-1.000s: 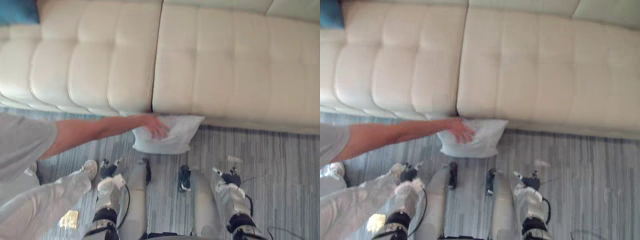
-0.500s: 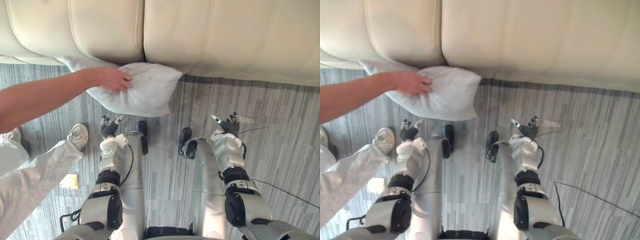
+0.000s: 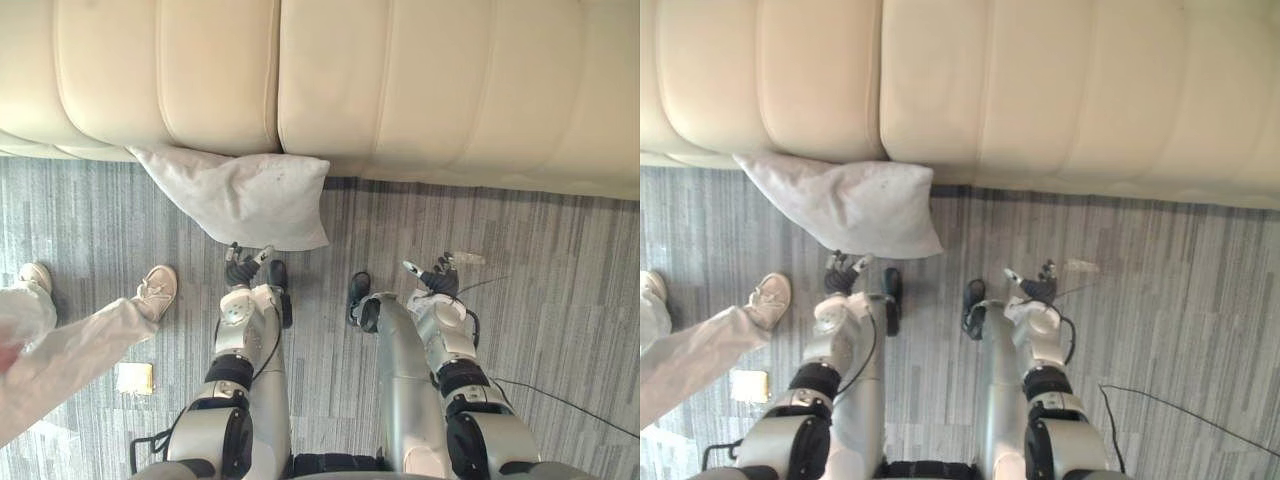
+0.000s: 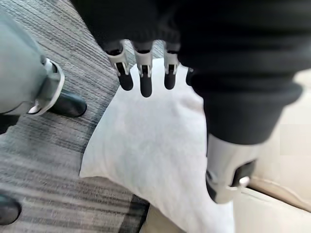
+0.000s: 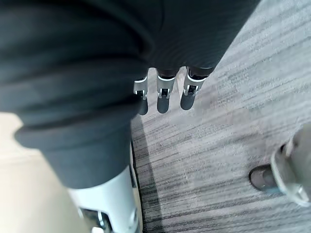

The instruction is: Pick up cushions and gather them together orderly.

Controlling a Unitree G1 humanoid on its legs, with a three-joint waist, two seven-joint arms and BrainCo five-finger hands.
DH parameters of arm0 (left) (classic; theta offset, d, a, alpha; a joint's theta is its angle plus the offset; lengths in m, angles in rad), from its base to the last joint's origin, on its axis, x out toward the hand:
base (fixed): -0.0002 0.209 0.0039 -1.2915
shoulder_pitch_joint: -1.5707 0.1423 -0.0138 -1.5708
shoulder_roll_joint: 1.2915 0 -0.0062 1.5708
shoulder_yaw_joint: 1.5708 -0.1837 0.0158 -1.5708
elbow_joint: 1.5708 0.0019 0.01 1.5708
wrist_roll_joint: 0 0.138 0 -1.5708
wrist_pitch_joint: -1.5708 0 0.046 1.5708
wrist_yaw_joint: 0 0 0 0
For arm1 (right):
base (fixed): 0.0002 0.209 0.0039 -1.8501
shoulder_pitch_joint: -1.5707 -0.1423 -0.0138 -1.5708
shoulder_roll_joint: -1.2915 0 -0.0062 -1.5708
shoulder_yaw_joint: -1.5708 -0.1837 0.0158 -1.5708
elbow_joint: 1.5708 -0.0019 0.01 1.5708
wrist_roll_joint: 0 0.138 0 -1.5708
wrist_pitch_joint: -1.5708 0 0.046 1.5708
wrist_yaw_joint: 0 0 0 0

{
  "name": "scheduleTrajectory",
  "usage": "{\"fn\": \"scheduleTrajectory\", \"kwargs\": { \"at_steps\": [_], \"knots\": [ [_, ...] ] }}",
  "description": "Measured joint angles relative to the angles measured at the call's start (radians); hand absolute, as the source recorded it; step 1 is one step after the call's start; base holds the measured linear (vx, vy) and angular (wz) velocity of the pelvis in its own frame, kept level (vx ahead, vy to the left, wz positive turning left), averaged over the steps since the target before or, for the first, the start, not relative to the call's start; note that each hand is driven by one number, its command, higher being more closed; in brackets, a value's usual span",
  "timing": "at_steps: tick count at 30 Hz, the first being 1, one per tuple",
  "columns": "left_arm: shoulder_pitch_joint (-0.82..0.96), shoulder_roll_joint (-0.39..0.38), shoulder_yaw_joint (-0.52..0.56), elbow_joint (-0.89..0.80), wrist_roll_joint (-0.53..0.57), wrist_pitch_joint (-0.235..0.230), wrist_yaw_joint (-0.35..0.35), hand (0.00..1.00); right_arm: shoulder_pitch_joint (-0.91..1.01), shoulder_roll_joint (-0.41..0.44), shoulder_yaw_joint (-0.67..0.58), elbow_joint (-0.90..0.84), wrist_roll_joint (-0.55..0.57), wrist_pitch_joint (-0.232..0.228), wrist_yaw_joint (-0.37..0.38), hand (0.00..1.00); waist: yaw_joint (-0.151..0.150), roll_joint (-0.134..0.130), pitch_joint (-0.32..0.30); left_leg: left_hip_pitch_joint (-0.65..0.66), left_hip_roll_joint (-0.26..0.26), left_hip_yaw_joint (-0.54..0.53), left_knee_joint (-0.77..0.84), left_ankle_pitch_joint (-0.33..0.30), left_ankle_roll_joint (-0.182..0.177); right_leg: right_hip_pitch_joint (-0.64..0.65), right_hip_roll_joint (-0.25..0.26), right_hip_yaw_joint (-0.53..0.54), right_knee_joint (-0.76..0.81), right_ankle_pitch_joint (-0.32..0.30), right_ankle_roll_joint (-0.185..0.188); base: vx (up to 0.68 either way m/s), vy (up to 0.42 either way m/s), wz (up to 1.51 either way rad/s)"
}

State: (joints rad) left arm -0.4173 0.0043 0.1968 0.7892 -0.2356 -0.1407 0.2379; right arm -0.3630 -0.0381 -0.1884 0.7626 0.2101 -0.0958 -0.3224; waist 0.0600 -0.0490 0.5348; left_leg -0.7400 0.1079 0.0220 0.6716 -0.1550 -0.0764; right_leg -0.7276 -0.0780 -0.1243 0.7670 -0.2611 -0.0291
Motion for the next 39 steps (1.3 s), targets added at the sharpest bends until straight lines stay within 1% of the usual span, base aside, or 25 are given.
{"fn": "scheduleTrajectory", "kwargs": {
  "at_steps": [2,3,4,5,6,9,11,14,16,20,24,26,32,35,37,39],
  "knots": [
    [0.028,-0.001,0.000,0.000,0.003,0.000,-0.007,0.00,0.033,0.003,0.009,0.000,-0.008,0.000,0.007,0.00,0.001,0.000,-0.001,0.053,-0.002,0.005,-0.036,0.009,-0.003,0.049,0.000,-0.001,-0.029,0.006,-0.001,0.08,-0.016,0.03],
    [0.059,-0.001,0.000,0.001,0.018,0.001,-0.009,0.00,0.063,0.010,0.015,0.000,-0.014,0.001,0.012,0.00,0.001,0.000,-0.002,0.111,-0.007,0.011,-0.077,0.015,0.000,0.103,-0.001,-0.001,-0.061,0.015,-0.007,0.11,-0.002,-0.01],
    [0.077,-0.001,0.000,0.004,0.021,0.001,-0.013,0.00,0.082,0.015,0.017,0.000,-0.015,0.001,0.018,0.00,0.001,0.000,-0.006,0.143,-0.011,0.015,-0.099,0.018,-0.001,0.131,-0.001,0.000,-0.078,0.020,-0.009,0.13,0.005,-0.01],
    [0.101,-0.001,0.000,0.009,0.029,0.002,-0.026,0.00,0.111,0.023,0.018,0.000,-0.015,0.002,0.026,0.00,0.001,-0.001,-0.021,0.178,-0.012,0.022,-0.124,0.025,-0.002,0.162,-0.001,0.001,-0.098,0.021,-0.008,0.08,0.003,0.00],
    [0.129,-0.002,0.001,0.012,0.040,0.003,-0.030,0.00,0.142,0.030,0.024,0.000,-0.016,0.002,0.032,0.00,0.001,-0.002,-0.045,0.206,-0.014,0.024,-0.148,0.031,-0.009,0.186,0.000,0.001,-0.116,0.023,-0.006,0.13,0.000,0.00],
    [0.208,-0.015,0.002,0.045,0.061,0.009,-0.049,0.00,0.239,0.050,0.036,0.004,-0.040,0.008,0.053,0.00,0.001,-0.004,-0.117,0.307,-0.013,0.029,-0.212,0.033,-0.010,0.286,0.007,0.002,-0.180,0.024,-0.003,0.17,-0.003,-0.03],
    [0.265,-0.024,0.008,0.077,0.070,0.021,-0.060,0.00,0.308,0.056,0.034,0.027,-0.060,0.010,0.069,0.00,0.001,-0.006,-0.199,0.372,-0.014,0.033,-0.253,0.035,-0.013,0.349,0.008,0.000,-0.226,0.024,0.000,0.18,0.006,-0.04],
    [0.320,-0.032,0.011,0.127,0.088,0.024,-0.086,0.00,0.378,0.070,0.027,0.069,-0.084,0.019,0.089,0.00,0.000,-0.009,-0.287,0.462,-0.013,0.048,-0.317,0.035,-0.014,0.436,0.010,-0.001,-0.286,0.023,0.007,0.16,0.008,-0.02],
    [0.356,-0.040,0.011,0.151,0.109,0.027,-0.095,0.00,0.413,0.079,0.013,0.090,-0.094,0.031,0.105,0.00,-0.001,-0.003,-0.335,0.511,-0.013,0.050,-0.356,0.036,-0.014,0.483,0.010,-0.002,-0.322,0.025,0.012,0.12,0.014,-0.01],
    [0.393,-0.057,0.012,0.181,0.141,0.038,-0.114,0.00,0.435,0.077,-0.005,0.123,-0.114,0.037,0.126,0.00,-0.003,0.009,-0.390,0.584,-0.017,0.052,-0.410,0.039,-0.012,0.558,0.008,-0.004,-0.380,0.031,0.022,0.10,0.027,0.01],
    [0.413,-0.058,0.012,0.201,0.157,0.039,-0.121,0.00,0.446,0.079,-0.006,0.128,-0.132,0.037,0.140,0.00,-0.002,0.019,-0.415,0.646,-0.025,0.052,-0.463,0.054,-0.010,0.622,0.007,-0.009,-0.429,0.040,0.032,0.08,0.019,0.05],
    [0.416,-0.059,0.011,0.204,0.168,0.039,-0.129,0.00,0.446,0.078,-0.006,0.132,-0.133,0.038,0.148,0.00,-0.002,0.023,-0.418,0.672,-0.028,0.051,-0.480,0.056,-0.010,0.650,0.006,-0.011,-0.446,0.043,0.035,0.07,0.014,0.04],
    [0.434,-0.060,0.001,0.207,0.177,0.040,-0.135,0.00,0.443,0.077,-0.006,0.157,-0.133,0.037,0.153,0.00,-0.002,0.036,-0.439,0.710,-0.036,0.037,-0.523,0.075,-0.005,0.702,0.004,-0.033,-0.500,0.058,0.043,0.02,0.010,0.11],
    [0.429,-0.060,0.000,0.214,0.178,0.039,-0.136,0.00,0.438,0.076,-0.001,0.157,-0.132,0.037,0.152,0.00,-0.003,0.041,-0.434,0.695,-0.052,-0.002,-0.534,0.096,-0.001,0.710,-0.006,-0.074,-0.508,0.065,0.043,-0.03,0.002,0.37],
    [0.426,-0.058,-0.023,0.205,0.178,0.039,-0.136,0.00,0.424,0.068,0.001,0.158,-0.132,0.037,0.151,0.00,-0.002,0.043,-0.425,0.649,-0.065,-0.036,-0.511,0.109,0.002,0.687,-0.018,-0.113,-0.483,0.058,0.046,-0.08,0.001,0.65],
    [0.424,-0.060,-0.032,0.187,0.178,0.038,-0.136,0.00,0.411,0.067,0.000,0.158,-0.131,0.037,0.145,0.00,-0.005,0.042,-0.423,0.561,-0.078,-0.028,-0.486,0.158,-0.001,0.621,-0.057,-0.163,-0.443,0.053,0.042,-0.16,0.049,0.77]
  ]
}}
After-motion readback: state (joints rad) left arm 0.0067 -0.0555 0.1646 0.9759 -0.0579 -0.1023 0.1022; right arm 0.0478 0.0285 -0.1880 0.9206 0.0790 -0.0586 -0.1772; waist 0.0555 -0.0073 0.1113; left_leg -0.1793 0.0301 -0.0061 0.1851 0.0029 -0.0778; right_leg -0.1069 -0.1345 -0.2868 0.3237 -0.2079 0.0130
